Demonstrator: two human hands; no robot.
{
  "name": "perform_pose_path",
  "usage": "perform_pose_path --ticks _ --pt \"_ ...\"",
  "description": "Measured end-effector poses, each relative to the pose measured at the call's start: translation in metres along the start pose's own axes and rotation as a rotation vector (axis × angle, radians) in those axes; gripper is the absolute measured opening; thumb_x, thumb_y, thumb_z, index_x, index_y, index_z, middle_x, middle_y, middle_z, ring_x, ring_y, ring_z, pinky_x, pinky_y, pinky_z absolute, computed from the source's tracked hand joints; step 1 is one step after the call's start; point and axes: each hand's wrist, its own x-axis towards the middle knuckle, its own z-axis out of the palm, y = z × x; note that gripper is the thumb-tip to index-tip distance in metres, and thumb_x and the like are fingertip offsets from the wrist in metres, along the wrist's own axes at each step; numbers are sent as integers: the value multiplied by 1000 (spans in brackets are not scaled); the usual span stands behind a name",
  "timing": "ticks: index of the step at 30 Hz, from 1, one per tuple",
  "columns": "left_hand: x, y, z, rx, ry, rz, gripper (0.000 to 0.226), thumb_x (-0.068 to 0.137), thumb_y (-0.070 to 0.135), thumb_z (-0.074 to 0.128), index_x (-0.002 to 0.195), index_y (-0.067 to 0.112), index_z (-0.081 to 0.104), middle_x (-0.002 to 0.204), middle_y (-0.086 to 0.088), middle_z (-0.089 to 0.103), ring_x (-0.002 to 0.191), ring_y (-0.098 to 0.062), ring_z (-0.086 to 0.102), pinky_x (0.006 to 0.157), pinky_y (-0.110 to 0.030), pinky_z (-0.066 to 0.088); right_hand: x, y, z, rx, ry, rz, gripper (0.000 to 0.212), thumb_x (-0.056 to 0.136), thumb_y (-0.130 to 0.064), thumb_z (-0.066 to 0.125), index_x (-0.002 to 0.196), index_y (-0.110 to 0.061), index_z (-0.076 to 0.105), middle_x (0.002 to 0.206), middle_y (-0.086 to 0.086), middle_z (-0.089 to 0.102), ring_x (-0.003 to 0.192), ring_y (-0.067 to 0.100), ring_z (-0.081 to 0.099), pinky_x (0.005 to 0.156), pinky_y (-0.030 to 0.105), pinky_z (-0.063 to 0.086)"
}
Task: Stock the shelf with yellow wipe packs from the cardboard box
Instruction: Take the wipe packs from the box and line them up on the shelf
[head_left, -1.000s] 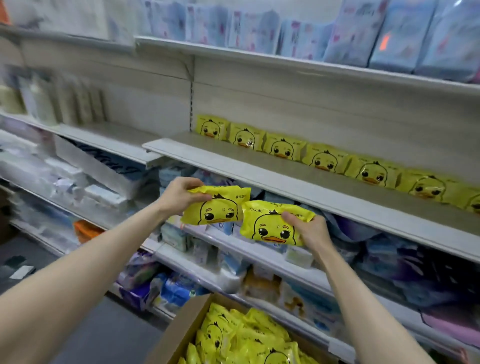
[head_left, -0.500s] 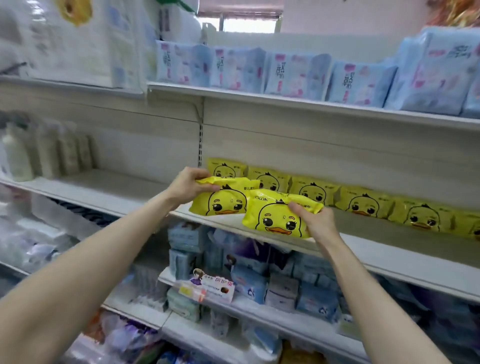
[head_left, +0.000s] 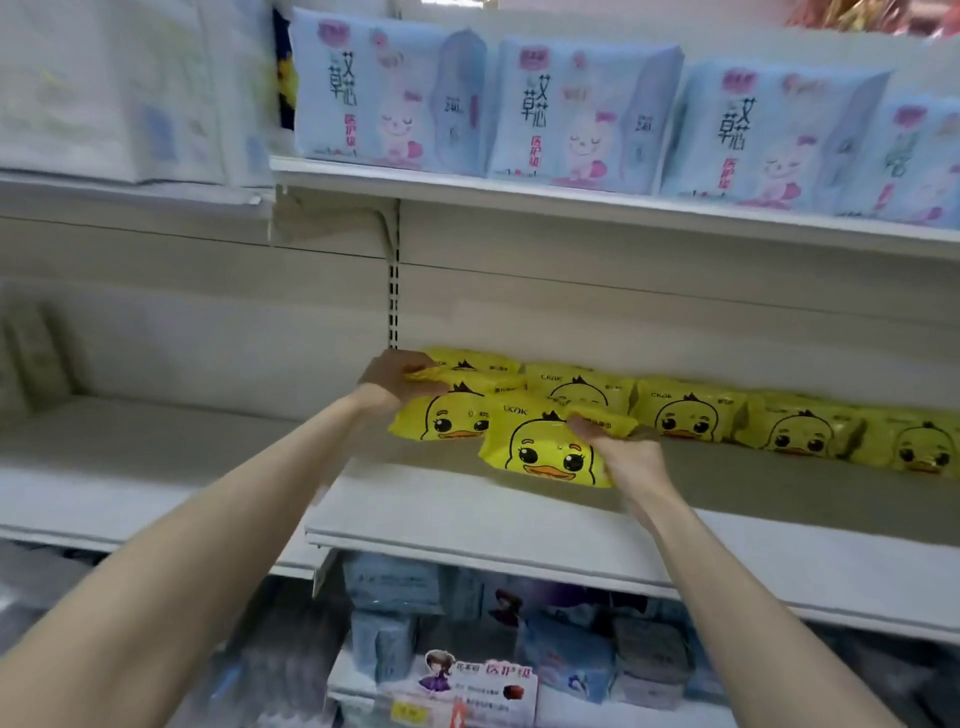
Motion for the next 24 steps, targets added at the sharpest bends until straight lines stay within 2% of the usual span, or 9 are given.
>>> perform_pose_path --ticks 3,6,8,10,11,14,16,20,24 --pt "19 -19 2 -20 -42 -8 17 80 21 74 90 9 68 79 -4 61 76 -16 53 66 -27 35 10 -1 10 -68 20 6 41 74 -43 76 80 -9 53 53 1 44 52 16 40 50 25 37" --pt "31 -31 4 -112 -71 -17 34 70 32 78 87 6 66 77 -3 59 72 -15 52 65 -27 35 29 1 20 -124 76 5 42 72 -41 78 67 -11 50 46 -1 48 49 16 42 50 24 40" --pt "41 -36 7 -146 -76 -21 25 72 27 78 79 9 63 71 -1 56 68 -11 50 61 -25 34 41 6 26 -111 80 4 52 62 -49 82 77 -5 59 57 7 58 53 18 48 61 27 42" --pt "50 -39 12 -138 -79 -26 16 78 16 75 70 15 60 64 0 52 55 -2 46 54 -19 32 47 9 30 -87 58 -3 70 57 -53 83 95 4 66 70 13 64 53 18 50 60 27 43" --pt "55 -42 14 -129 -78 -25 19 79 13 74 68 16 59 61 1 50 49 1 44 51 -16 30 50 10 30 -75 43 -30 70 61 -48 83 99 7 65 69 12 61 49 14 47 56 24 41" --pt "67 -49 18 -131 -82 -35 10 79 12 73 76 8 64 67 -4 53 56 -6 47 53 -18 32 60 10 31 -64 11 -93 50 73 -33 79 96 9 66 59 4 52 41 8 38 47 19 36" --pt "73 -52 20 -130 -72 -35 13 79 12 74 83 2 66 69 -6 55 59 -11 48 56 -21 33 62 11 32 -35 -17 -122 38 72 -31 80 89 1 71 55 0 52 44 9 38 45 17 35" --pt "85 -57 24 -96 -70 -6 12 79 12 74 72 12 64 58 3 52 46 2 45 48 -12 31 70 13 38 23 -44 -141 12 72 -24 80 76 -17 72 72 3 67 68 15 57 60 24 45" --pt "88 -61 27 -44 -28 1 18 76 17 77 83 3 69 68 -6 58 58 -9 49 55 -21 34 72 15 41 29 -48 -153 7 74 -20 78 79 -17 74 74 -2 71 72 15 61 58 23 46"
